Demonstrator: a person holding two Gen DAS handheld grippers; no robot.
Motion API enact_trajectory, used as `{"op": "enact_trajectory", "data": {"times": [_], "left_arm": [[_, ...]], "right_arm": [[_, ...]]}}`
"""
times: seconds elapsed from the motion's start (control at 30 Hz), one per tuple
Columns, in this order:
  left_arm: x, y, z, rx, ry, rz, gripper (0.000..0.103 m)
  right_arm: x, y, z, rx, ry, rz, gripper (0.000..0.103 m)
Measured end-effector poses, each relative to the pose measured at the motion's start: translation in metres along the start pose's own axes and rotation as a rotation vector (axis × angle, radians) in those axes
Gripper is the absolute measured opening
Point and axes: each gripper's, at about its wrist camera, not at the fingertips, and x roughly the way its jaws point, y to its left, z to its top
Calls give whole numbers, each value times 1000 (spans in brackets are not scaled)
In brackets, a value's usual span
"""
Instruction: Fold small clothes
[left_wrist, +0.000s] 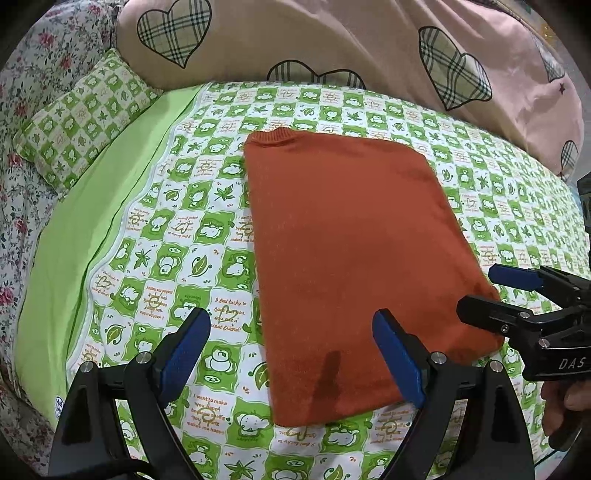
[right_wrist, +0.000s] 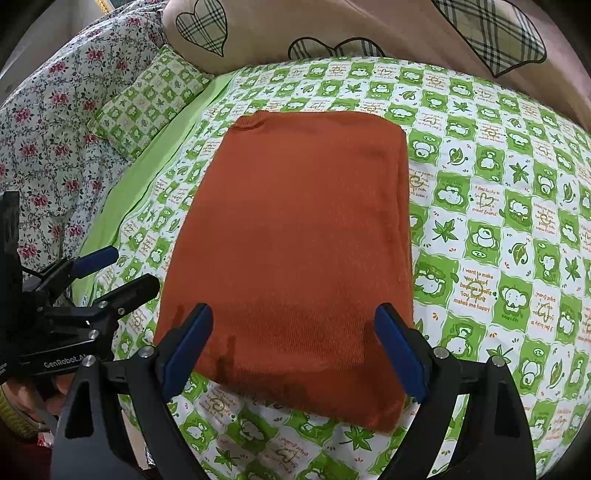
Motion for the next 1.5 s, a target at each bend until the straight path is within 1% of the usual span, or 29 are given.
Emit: {"op": "enact_trajectory", "data": {"times": [1.5], "left_arm": [[1, -2, 0, 3, 0, -17, 90]], "right_arm": [[-1, 5, -1, 9, -8, -3, 90]]}}
